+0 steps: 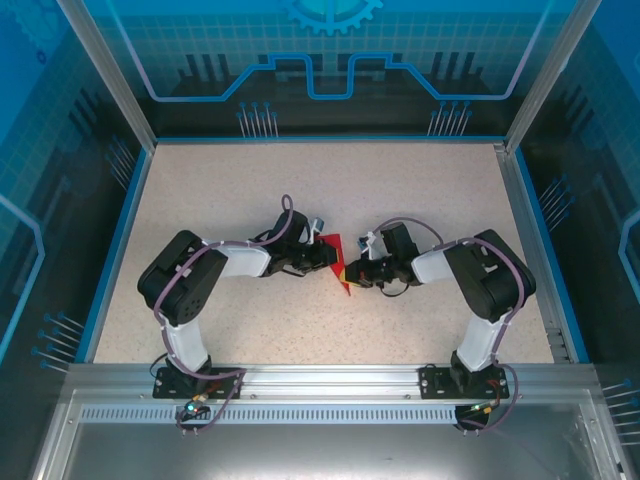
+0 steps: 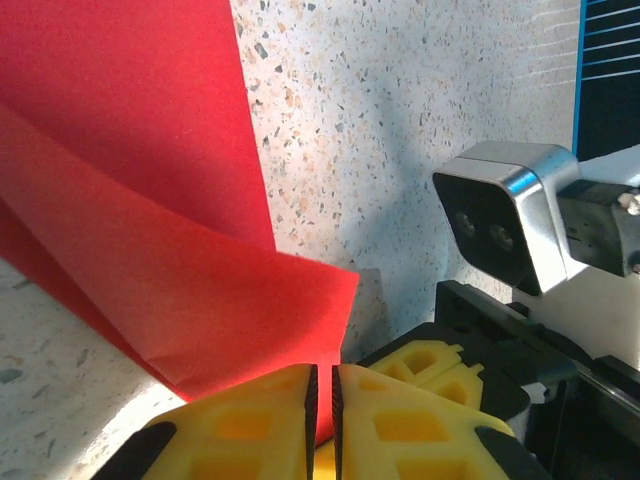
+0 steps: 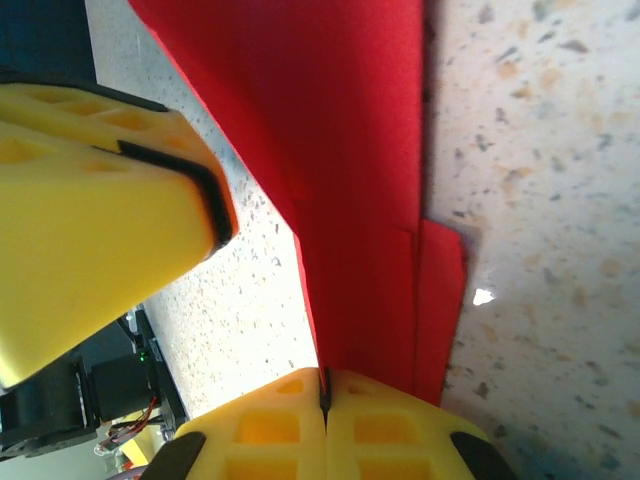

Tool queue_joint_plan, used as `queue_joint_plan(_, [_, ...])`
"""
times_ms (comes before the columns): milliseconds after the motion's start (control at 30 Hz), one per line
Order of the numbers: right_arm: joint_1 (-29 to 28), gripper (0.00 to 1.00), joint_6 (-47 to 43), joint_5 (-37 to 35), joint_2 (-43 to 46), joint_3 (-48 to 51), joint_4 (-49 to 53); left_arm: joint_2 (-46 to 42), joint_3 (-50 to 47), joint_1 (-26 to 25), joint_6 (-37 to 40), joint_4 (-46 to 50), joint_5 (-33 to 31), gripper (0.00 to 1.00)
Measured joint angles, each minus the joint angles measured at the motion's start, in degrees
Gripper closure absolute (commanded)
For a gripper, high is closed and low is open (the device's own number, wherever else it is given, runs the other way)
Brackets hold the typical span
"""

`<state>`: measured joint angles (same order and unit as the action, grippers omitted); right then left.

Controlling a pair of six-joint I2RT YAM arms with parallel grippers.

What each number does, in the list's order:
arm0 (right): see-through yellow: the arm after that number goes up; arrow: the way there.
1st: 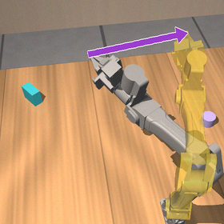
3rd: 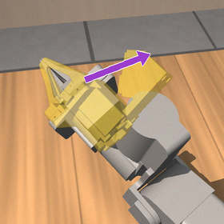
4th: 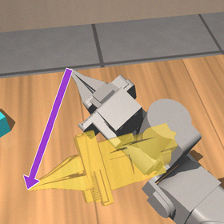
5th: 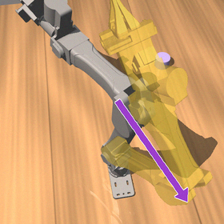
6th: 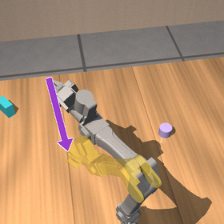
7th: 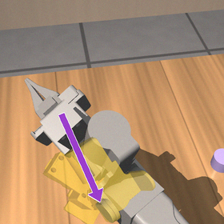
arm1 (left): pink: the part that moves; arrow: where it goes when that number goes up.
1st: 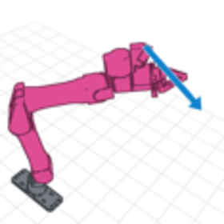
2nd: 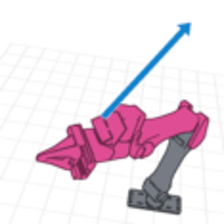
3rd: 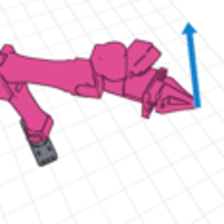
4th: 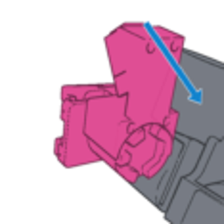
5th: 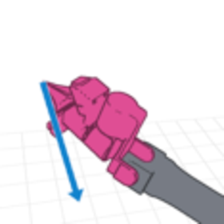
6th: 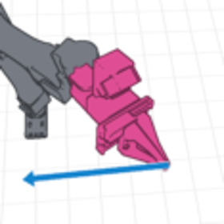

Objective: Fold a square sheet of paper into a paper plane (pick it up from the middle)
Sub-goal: Fold the wing for the fifth time at the center of the table.

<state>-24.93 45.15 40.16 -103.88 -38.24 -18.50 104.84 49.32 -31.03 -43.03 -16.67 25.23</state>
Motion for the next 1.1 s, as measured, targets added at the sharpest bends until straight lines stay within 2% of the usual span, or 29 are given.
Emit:
queue_joint_plan(667, [1.36, 1.0, 3.56, 2.75, -1.97, -0.13, -1.09, 1.7, -0.83, 0.0, 1.55, -0.31, 0.63, 0.87])
queue_joint_plan(1100, [1.46, 1.0, 3.74, 3.21, -2.19, -0.52, -0.59, 4.11, 2.99, -0.39, 1.62, 6.45, -0.55, 0.88])
